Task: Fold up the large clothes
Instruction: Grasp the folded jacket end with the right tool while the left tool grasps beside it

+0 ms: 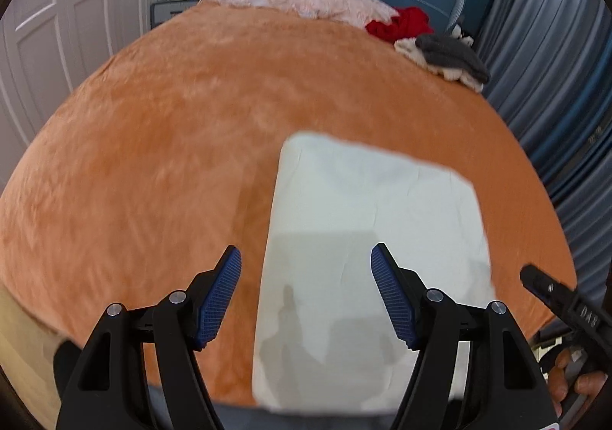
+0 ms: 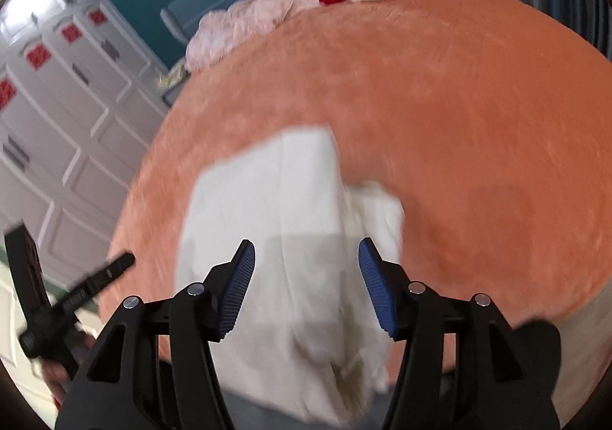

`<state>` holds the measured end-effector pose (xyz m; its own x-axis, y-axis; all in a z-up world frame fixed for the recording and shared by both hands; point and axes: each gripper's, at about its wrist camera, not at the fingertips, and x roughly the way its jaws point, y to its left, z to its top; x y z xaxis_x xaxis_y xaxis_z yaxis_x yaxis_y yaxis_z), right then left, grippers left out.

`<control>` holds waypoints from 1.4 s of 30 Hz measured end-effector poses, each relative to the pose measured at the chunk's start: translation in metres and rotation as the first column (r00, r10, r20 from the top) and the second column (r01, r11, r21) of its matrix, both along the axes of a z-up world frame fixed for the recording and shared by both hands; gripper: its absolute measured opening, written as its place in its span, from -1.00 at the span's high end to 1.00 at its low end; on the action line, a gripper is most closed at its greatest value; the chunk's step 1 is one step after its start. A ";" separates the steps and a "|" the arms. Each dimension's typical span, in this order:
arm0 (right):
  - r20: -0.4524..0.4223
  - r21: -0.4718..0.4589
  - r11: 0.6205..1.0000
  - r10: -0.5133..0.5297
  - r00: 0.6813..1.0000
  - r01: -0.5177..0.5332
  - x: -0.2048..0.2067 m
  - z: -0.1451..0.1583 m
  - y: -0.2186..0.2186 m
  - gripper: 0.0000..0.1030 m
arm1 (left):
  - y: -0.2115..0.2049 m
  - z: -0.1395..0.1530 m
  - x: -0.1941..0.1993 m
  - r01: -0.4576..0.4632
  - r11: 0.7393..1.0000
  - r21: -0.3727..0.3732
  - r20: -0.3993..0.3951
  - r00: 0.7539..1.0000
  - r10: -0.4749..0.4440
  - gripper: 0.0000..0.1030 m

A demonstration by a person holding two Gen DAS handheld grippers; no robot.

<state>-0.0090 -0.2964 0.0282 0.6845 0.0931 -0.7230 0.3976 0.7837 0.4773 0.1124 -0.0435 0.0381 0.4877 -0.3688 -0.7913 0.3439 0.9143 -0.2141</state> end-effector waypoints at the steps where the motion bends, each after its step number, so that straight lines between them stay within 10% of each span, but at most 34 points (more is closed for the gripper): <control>1: 0.002 0.017 1.000 -0.014 1.000 0.014 0.010 0.001 -0.005 -0.14 | -0.005 0.002 0.007 0.000 1.000 0.005 0.006 1.000 -0.001 -0.31; 9: -0.138 0.123 0.983 -0.120 0.983 0.137 0.087 -0.049 -0.033 -0.20 | -0.052 -0.021 0.065 0.011 0.999 0.034 -0.069 0.998 -0.008 -0.31; 12: -0.172 0.127 0.984 -0.105 0.979 0.128 0.096 -0.070 -0.024 0.48 | -0.066 -0.036 0.072 0.028 0.999 0.045 -0.087 0.996 -0.024 -0.31; 15: -0.092 0.035 0.993 -0.105 0.990 0.109 0.087 -0.064 -0.014 0.75 | -0.076 -0.051 0.077 0.040 0.997 0.064 -0.101 0.994 -0.034 -0.31; 19: -0.089 -0.129 0.986 -0.115 0.989 0.103 0.080 -0.072 -0.006 0.76 | -0.087 -0.077 0.082 0.037 0.995 0.090 -0.118 0.993 -0.026 -0.31; 42: -0.128 -0.212 0.976 -0.075 0.989 0.047 0.103 -0.135 -0.006 0.49 | -0.113 -0.138 0.085 -0.016 0.969 0.248 -0.009 1.000 0.019 -0.37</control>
<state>0.0942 -0.3021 -0.1064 0.5794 -0.1079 -0.8079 0.4969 0.8324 0.2453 0.1973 -0.1561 -0.1001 0.4828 -0.1519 -0.8625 0.3263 0.9451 0.0162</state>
